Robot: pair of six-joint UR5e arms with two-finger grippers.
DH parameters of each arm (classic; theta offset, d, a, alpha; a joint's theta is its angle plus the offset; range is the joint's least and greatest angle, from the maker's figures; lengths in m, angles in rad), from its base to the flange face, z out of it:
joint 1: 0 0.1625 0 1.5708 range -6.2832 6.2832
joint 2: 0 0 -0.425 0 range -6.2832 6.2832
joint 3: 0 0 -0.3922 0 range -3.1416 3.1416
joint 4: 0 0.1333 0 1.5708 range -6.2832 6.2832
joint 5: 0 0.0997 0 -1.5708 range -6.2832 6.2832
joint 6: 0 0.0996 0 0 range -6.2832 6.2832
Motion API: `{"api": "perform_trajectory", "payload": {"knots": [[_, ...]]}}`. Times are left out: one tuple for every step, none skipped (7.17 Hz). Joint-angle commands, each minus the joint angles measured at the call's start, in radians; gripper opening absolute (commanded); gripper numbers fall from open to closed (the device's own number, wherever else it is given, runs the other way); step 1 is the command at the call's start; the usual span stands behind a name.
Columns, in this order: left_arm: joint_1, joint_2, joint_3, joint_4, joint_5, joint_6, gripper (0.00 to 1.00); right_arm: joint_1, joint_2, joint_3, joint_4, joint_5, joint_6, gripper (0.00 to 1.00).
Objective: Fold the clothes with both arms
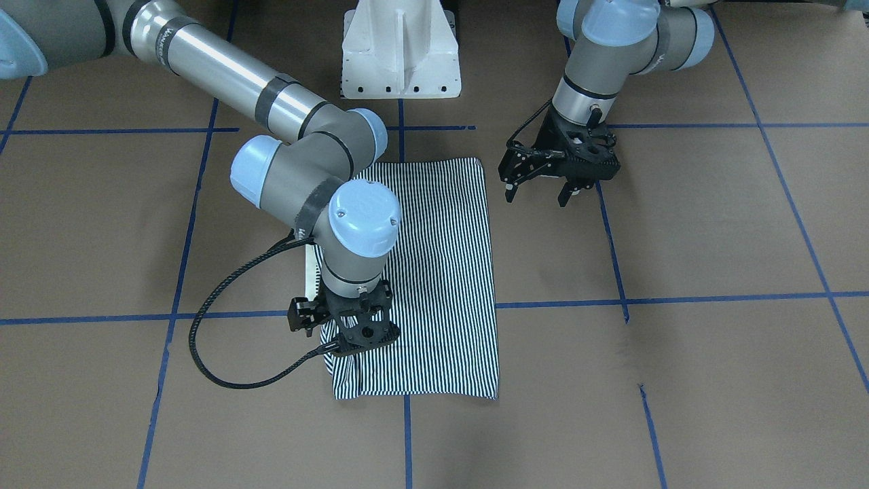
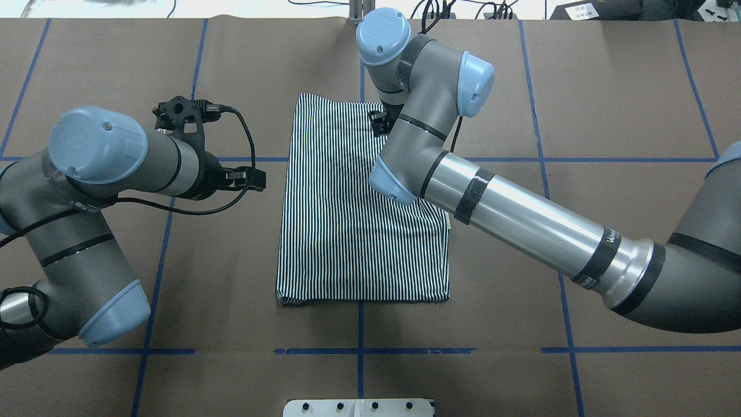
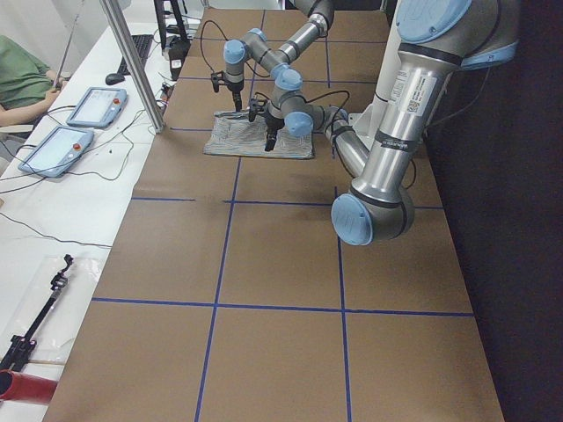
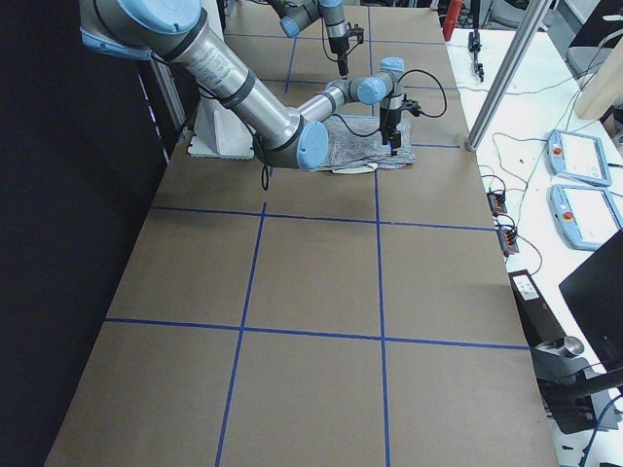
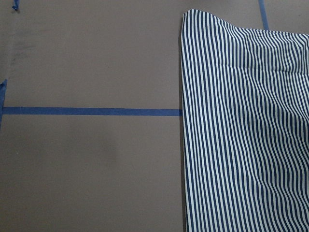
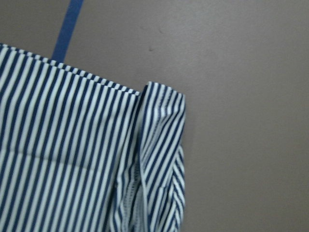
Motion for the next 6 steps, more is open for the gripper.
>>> {"api": "perform_trajectory", "payload": {"knots": [[0.001, 0.001, 0.004, 0.000, -0.001, 0.000, 1.00, -0.034, 0.002, -0.025, 0.015, -0.018, 0.020, 1.00], [0.001, 0.001, 0.005, 0.000, -0.001, -0.001, 1.00, -0.039, -0.008, -0.029, 0.015, -0.021, 0.019, 1.00], [0.001, 0.001, 0.005, 0.000, -0.001, -0.001, 1.00, -0.039, -0.014, -0.029, 0.015, -0.022, 0.017, 1.00], [0.001, 0.001, 0.007, 0.000, -0.001, -0.001, 1.00, -0.039, -0.026, -0.029, 0.015, -0.022, 0.016, 1.00], [0.001, 0.001, 0.005, 0.000, -0.001, -0.003, 1.00, -0.036, -0.041, -0.029, 0.017, -0.027, 0.010, 1.00], [0.002, 0.001, 0.004, 0.000, -0.001, -0.003, 1.00, -0.022, -0.054, -0.029, 0.017, -0.029, -0.013, 1.00]]}}
